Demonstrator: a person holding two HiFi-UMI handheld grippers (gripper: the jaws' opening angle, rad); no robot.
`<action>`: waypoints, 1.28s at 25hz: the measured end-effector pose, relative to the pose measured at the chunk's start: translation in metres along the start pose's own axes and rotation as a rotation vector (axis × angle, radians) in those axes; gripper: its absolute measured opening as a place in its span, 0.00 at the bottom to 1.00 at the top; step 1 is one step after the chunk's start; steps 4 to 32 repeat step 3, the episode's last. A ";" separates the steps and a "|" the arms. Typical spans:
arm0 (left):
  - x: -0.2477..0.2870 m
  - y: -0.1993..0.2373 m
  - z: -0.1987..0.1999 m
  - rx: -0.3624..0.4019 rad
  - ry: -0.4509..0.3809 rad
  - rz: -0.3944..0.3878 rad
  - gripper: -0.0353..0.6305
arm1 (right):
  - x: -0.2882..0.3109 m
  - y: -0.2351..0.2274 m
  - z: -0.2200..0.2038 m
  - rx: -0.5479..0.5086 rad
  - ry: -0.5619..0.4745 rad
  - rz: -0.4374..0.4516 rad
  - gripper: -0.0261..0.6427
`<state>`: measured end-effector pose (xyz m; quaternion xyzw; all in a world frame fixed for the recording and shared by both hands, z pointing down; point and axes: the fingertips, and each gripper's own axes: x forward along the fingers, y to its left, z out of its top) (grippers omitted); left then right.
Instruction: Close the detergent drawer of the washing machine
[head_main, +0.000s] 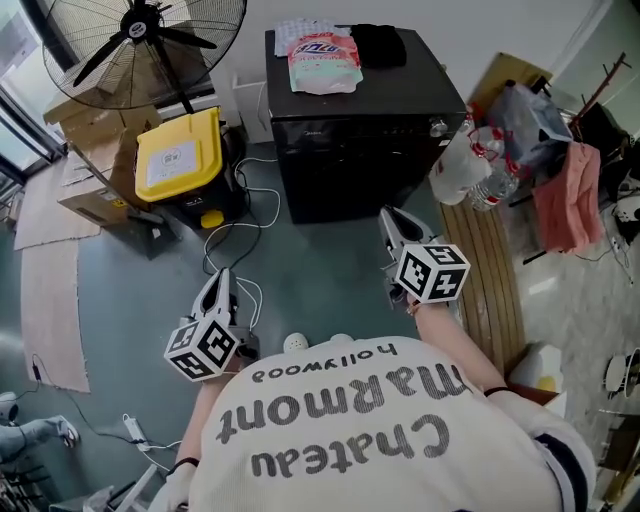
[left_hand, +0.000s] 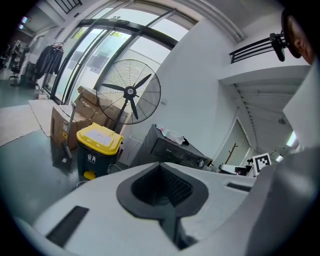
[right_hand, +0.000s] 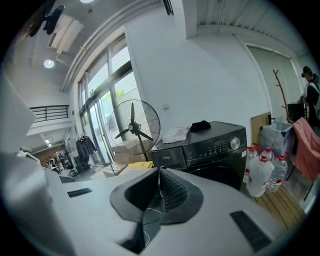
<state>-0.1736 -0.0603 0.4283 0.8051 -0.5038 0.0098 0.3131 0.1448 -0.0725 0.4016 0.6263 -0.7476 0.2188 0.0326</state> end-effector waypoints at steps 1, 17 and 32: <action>0.000 -0.001 0.001 0.000 -0.001 -0.001 0.06 | 0.001 0.001 0.000 -0.001 0.002 0.003 0.09; 0.001 -0.002 0.002 0.001 -0.004 -0.003 0.06 | 0.004 0.002 0.000 -0.006 0.004 0.010 0.09; 0.001 -0.002 0.002 0.001 -0.004 -0.003 0.06 | 0.004 0.002 0.000 -0.006 0.004 0.010 0.09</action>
